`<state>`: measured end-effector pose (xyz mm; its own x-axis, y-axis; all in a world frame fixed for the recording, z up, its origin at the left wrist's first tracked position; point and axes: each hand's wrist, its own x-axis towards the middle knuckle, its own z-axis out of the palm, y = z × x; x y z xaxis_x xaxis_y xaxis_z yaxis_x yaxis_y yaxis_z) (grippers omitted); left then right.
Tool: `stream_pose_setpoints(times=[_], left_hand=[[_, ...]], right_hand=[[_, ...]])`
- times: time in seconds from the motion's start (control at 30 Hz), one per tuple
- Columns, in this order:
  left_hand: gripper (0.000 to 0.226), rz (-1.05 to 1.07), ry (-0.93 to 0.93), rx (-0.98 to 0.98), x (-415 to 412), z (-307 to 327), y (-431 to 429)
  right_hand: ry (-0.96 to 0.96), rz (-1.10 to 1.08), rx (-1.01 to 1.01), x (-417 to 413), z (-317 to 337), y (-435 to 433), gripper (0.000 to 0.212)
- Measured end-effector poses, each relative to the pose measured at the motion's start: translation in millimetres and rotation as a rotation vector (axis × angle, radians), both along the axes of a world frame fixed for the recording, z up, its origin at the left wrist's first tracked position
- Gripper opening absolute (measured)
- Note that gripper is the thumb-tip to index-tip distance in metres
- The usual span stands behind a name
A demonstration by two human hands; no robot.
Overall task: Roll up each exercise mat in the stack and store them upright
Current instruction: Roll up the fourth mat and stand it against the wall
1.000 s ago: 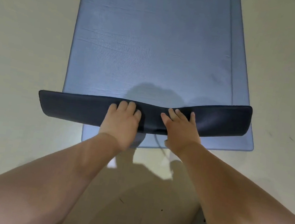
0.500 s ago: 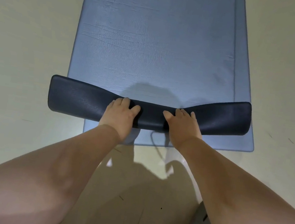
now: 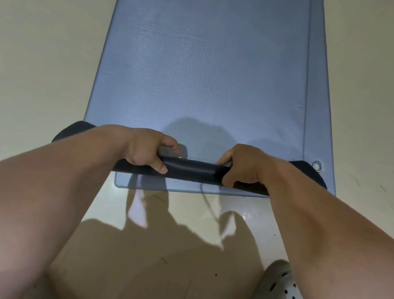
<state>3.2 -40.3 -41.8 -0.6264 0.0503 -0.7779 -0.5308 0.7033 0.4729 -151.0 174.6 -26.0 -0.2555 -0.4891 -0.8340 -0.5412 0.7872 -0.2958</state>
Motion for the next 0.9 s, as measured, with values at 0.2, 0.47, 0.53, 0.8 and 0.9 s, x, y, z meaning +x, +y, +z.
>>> stream_pose_setpoints(times=[0.2, 0.47, 0.53, 0.8, 0.9], left_hand=[[0.028, 0.15, 0.067, -0.002, 1, -11, -11], [0.032, 0.14, 0.127, -0.277, -45, -24, -12], [0.03, 0.146, 0.11, -0.399, -53, -24, -10], [0.026, 0.109, 0.455, -0.773, -37, -33, 26], [0.025, 0.039, 0.65, -0.785, -16, -38, 49]], right_hand=[[-0.086, -0.123, -0.065, -22, -8, 10, 0.051], [0.705, -0.107, -0.369, 38, -18, 25, 0.052], [0.863, 0.045, -0.396, 60, -30, 29, 0.058], [0.719, 0.269, -0.167, 53, -48, 12, 0.102], [0.698, 0.286, -0.158, 37, -53, 4, 0.097]])
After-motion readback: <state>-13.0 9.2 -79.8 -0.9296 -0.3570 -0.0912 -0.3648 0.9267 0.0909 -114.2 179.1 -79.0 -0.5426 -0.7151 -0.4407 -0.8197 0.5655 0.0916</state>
